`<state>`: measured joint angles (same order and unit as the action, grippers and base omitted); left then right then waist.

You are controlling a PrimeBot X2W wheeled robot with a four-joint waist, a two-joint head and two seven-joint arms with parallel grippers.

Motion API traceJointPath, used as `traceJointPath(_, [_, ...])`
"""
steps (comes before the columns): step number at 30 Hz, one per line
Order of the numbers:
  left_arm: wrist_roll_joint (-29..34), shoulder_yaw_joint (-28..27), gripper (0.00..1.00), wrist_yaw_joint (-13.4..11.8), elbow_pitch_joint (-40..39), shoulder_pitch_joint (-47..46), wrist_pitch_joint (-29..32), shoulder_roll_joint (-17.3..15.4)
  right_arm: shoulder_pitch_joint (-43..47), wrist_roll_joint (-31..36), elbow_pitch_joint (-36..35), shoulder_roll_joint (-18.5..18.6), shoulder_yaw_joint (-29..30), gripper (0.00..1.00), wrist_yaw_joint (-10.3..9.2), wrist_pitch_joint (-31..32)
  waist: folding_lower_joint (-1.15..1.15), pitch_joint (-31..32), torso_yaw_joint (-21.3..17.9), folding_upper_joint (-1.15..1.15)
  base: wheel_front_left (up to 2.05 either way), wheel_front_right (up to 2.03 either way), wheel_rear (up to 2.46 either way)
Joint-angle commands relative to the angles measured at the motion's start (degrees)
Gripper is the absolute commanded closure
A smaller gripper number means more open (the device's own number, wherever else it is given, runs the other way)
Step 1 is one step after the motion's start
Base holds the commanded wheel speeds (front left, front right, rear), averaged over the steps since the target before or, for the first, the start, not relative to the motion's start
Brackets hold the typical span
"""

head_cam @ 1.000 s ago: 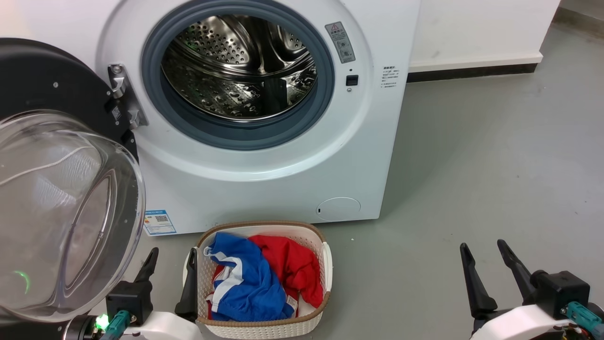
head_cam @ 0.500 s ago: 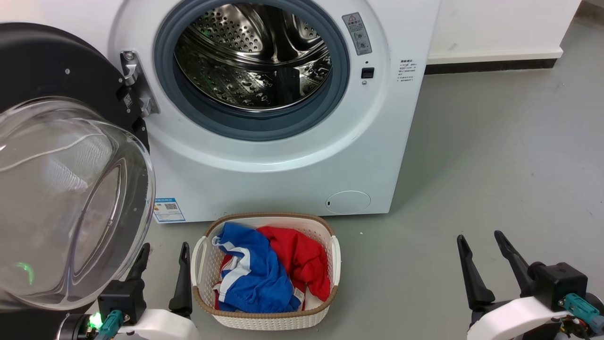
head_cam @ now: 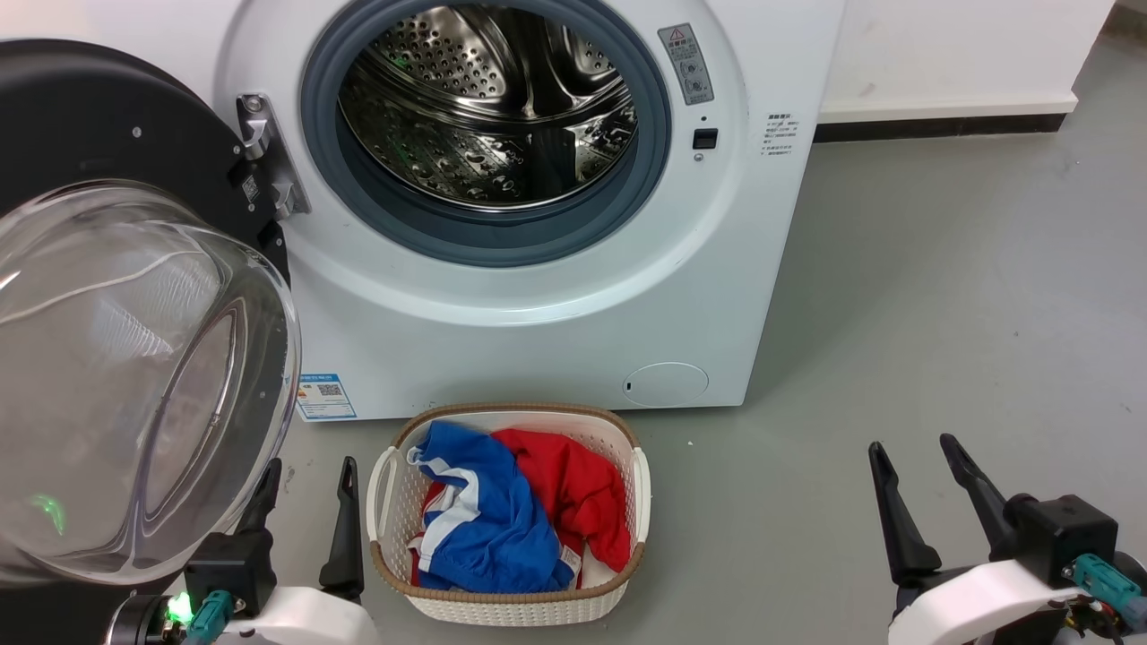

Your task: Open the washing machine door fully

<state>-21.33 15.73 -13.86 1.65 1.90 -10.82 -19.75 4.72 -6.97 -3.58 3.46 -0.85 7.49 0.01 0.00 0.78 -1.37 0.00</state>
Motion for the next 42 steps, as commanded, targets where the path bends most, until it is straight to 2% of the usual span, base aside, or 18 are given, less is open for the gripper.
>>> traceJointPath(1, [0.15, 0.00, 0.00, -0.31, -0.09, -0.46, -0.43, -0.07, -0.48, 0.27, -0.23, 0.22, 0.01, 0.00, 0.01, -0.03, 0.00, 0.09, -0.03, 0.00, 0.00, 0.00, 0.00])
traceJointPath(2, [0.00, 0.03, 1.00, -0.12, -0.02, 0.00, -0.04, 0.00, 0.00, 0.00, -0.04, 0.01, 0.04, 1.00, 0.00, 0.01, 0.00, 0.11, -0.03, 0.00, 0.00, 0.00, 0.00])
traceJointPath(5, [-0.12, 0.42, 1.00, -0.13, 1.18, 0.87, 0.12, 0.81, 0.83, -0.20, 1.34, -0.11, -0.03, 1.00, 0.00, 0.00, 0.00, 0.12, -0.02, 0.00, 0.00, 0.00, 0.00])
traceJointPath(24, [-18.22, -4.40, 1.00, 5.11, 3.86, -1.40, 3.70, 4.14, -2.17, -22.11, 5.17, 0.62, 0.71, 1.00, 0.00, 0.73, 0.00, -0.04, 0.19, 0.00, 0.00, 0.00, 0.00])
traceJointPath(42, [-31.88, -8.30, 1.00, 9.22, 6.17, -3.33, 6.64, 6.85, -4.42, -38.51, 8.19, 0.92, 1.62, 1.00, 0.00, 1.52, 0.00, -0.20, 0.39, 0.00, 0.00, 0.00, 0.00])
